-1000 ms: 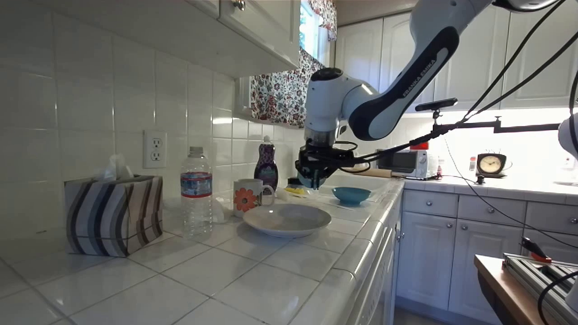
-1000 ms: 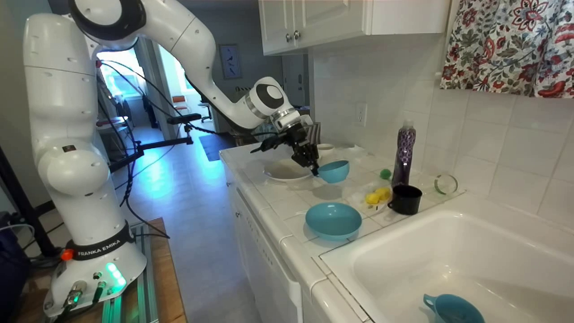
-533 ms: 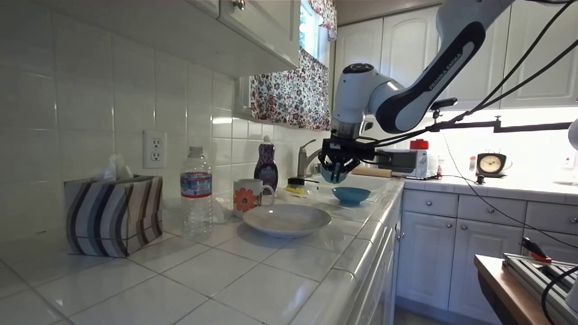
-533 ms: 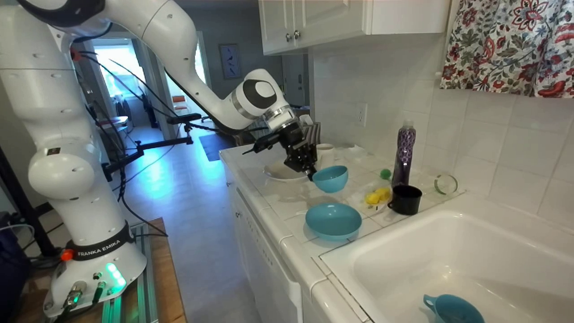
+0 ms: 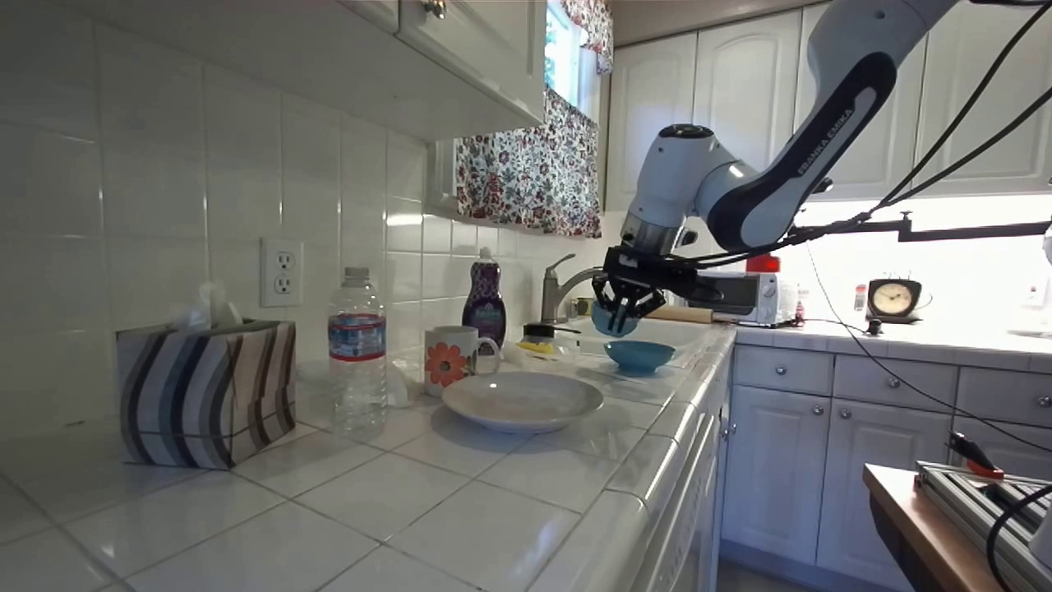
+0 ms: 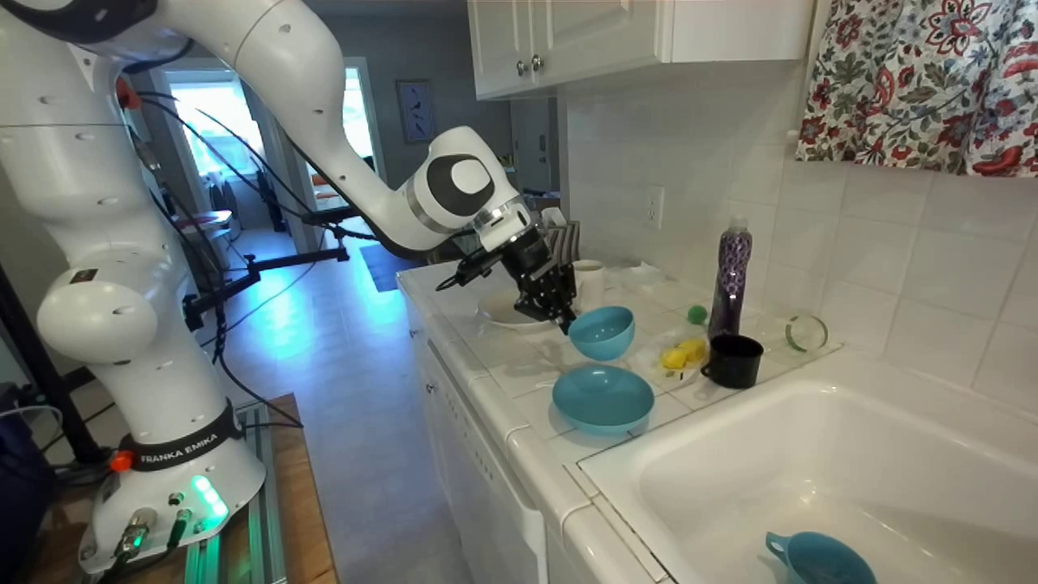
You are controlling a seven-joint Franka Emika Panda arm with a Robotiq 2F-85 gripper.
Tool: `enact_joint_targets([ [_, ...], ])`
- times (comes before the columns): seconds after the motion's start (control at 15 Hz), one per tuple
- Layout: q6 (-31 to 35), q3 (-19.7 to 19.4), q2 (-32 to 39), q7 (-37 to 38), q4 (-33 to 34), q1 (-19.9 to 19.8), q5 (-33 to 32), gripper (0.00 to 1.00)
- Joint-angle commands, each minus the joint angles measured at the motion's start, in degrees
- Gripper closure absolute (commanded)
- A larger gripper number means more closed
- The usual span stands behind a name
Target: Place the smaller blue bowl inside the bigger blue bowl
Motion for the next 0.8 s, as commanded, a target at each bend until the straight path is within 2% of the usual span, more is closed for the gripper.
enact_joint_targets([
  [0.0, 0.1, 0.2, 0.1, -2.6, -0.1, 0.1, 1.5, 0.97],
  [0.33, 0.3, 0.4, -0.1, -13.0, -1.0, -0.4, 10.4, 0.97],
  [0.47, -0.3, 0.1, -0.8, -14.5, -1.5, -0.5, 12.6, 0.97],
  [0.53, -0.5, 1.8, -1.1, -14.9, -1.8, -2.3, 13.5, 0.97],
  [0.73, -0.3, 1.8, -1.7, -14.6, -3.3, -3.5, 15.1, 0.97],
])
